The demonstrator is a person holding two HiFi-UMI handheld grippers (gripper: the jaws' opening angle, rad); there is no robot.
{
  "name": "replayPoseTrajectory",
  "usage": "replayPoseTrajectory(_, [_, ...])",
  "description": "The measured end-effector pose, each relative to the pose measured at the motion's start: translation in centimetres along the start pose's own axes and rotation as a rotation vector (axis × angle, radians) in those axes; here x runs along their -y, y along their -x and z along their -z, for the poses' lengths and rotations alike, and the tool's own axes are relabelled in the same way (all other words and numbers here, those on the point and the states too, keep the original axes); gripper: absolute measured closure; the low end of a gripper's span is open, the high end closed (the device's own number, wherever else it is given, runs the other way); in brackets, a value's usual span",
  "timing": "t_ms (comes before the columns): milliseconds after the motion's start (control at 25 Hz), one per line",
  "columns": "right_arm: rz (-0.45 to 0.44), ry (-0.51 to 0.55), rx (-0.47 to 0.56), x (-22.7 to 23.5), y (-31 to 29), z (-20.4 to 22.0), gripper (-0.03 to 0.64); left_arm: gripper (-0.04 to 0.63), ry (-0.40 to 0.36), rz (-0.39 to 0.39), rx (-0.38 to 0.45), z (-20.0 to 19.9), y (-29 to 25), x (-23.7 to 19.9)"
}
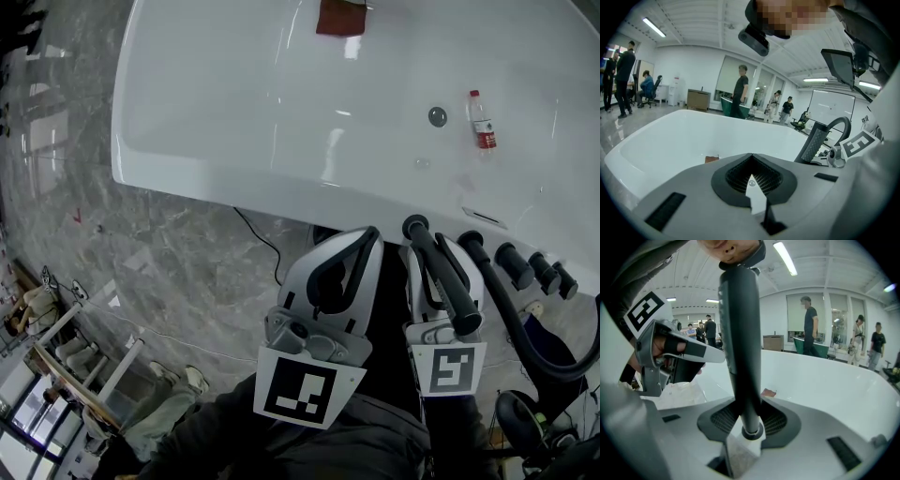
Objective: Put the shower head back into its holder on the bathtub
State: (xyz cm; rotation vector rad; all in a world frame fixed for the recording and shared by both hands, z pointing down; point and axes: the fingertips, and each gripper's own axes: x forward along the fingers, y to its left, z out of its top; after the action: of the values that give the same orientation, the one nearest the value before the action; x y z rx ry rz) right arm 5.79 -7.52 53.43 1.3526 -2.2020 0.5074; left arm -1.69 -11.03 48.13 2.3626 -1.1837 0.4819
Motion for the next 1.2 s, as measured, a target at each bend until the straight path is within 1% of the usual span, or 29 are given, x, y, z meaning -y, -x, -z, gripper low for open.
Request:
replayPoseTrajectory(400, [-0.005, 0.002, -0.011, -0.1, -1.1, 0.3, 0.477, 0.592, 0.011, -0.012, -0.001, 0.0, 0.2, -1.1])
replayPoseTrajectory(600, [-0.014, 0.012, 0.012, -0.3, -1.4, -0.3, 0.477, 0.592, 0.011, -0.02, -0.003, 0.1, 0.6, -1.6])
replayPoseTrajectory(680, [-0.018, 0.017, 0.005, -0.4, -1.4, -0.1, 0.477, 0.592, 0.011, -0.022, 0.0, 0.1, 0.7, -1.6])
replayPoseTrajectory(960, [0.024, 0.036, 0.01, -0.3, -1.1, 0.4, 0.477, 0.592, -0.009, -0.021, -0.002, 0.1, 1.6, -1.6])
replayPoseTrajectory(1200, [0.023, 0.028, 0.008, -0.4, -1.1, 0.9, 0.476, 0.592, -0.013, -0.028, 0.004, -0.3, 2.5, -1.5])
